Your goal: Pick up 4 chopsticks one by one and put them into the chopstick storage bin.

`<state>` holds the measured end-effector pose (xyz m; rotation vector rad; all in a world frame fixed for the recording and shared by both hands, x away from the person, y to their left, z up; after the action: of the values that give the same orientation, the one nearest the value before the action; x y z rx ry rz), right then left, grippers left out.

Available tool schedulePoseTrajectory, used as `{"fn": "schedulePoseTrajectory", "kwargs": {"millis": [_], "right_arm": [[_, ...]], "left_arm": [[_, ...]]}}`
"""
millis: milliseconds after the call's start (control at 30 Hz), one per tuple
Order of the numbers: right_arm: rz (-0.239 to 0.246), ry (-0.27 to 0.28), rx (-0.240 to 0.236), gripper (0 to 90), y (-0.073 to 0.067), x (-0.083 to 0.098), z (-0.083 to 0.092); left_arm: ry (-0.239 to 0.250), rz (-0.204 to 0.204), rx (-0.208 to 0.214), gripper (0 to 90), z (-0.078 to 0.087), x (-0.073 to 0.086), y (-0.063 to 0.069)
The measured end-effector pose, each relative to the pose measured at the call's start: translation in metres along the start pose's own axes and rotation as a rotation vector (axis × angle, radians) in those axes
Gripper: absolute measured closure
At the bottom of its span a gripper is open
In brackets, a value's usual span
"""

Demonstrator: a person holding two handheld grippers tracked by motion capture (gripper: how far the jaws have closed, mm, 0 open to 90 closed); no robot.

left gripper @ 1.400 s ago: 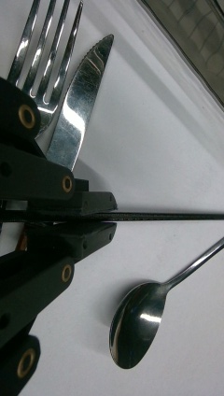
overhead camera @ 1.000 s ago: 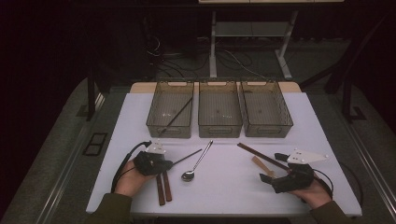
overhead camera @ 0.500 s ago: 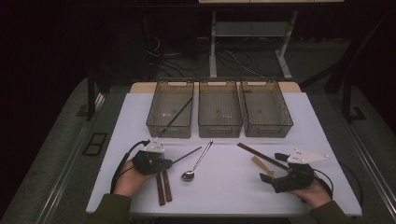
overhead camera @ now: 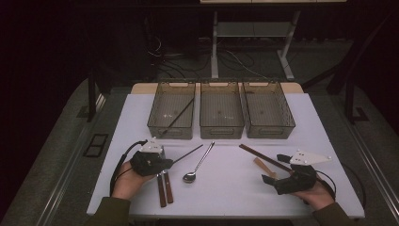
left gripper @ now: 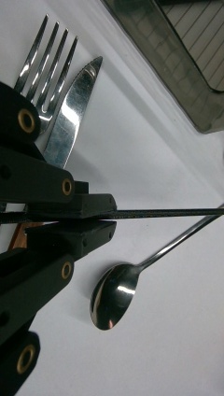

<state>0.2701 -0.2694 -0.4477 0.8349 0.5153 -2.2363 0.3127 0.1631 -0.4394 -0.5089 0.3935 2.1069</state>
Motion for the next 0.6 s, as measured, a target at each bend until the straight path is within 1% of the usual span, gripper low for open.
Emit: {"fn": "schedulePoseTrajectory", "kwargs": {"millis": [333, 500, 600], "right_arm": [[-0.003, 0.001, 0.0, 1.4, 0.0, 0.0, 0.0], [0.003, 0.004, 0.001, 1.4, -0.001, 0.0, -0.001], [0.004, 0.002, 0.0, 1.4, -0.001, 0.0, -0.001]], "left_arm": [[0.034, 0.013, -0.008, 85.0, 0.009, 0.001, -0.002], [0.057, 0.023, -0.007, 85.0, 0.013, 0.001, -0.004], [0.08, 0.034, -0.001, 85.0, 0.016, 0.0, -0.005]]}}
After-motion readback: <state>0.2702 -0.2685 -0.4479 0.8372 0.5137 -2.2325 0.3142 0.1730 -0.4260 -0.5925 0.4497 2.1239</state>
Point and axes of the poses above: each handheld gripper's, and its own axes: z roughly backward along the jaws, x roughly out of its underside, y roughly to its right, the point moved 3 cm from there along -z, roughly forward along the jaws, and after that the axes turned 14 degrees about -y, right-handed, at the moved point
